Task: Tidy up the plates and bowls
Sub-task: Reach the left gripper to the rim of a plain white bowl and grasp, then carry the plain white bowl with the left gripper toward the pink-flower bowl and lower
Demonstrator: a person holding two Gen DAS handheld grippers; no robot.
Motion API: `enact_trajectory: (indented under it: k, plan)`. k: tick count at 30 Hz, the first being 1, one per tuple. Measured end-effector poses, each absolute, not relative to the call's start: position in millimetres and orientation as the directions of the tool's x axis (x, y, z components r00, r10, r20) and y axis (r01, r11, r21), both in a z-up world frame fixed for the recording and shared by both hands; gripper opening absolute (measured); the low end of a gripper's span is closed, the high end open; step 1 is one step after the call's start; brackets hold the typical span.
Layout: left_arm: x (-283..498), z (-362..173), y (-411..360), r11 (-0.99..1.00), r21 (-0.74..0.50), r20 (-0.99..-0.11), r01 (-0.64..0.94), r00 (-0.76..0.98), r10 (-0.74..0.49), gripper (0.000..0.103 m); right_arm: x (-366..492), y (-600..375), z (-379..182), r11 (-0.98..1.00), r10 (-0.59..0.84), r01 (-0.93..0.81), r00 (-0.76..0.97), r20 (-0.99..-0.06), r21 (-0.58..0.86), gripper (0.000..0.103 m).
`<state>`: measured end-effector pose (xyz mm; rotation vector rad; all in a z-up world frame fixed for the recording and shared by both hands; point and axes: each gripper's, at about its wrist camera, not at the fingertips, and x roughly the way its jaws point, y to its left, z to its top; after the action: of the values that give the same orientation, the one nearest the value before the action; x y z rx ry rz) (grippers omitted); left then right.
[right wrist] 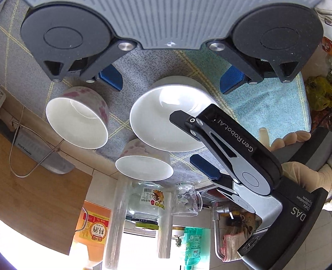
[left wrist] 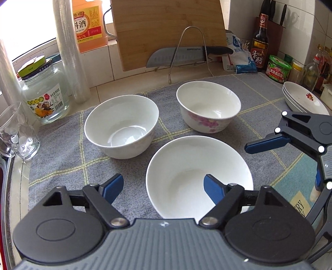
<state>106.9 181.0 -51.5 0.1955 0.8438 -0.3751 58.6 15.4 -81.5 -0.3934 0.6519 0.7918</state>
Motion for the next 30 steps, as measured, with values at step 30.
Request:
enact_trajectory:
  k: [30]
  plan:
    - [105.7,-43.6,172.7,0.883,-0.043,-0.762,0.468,0.556,-0.332,0.060,55.9,17.2,-81.2,0.639,0.517,-0.763,0.521,-0.680,-0.099,0.082]
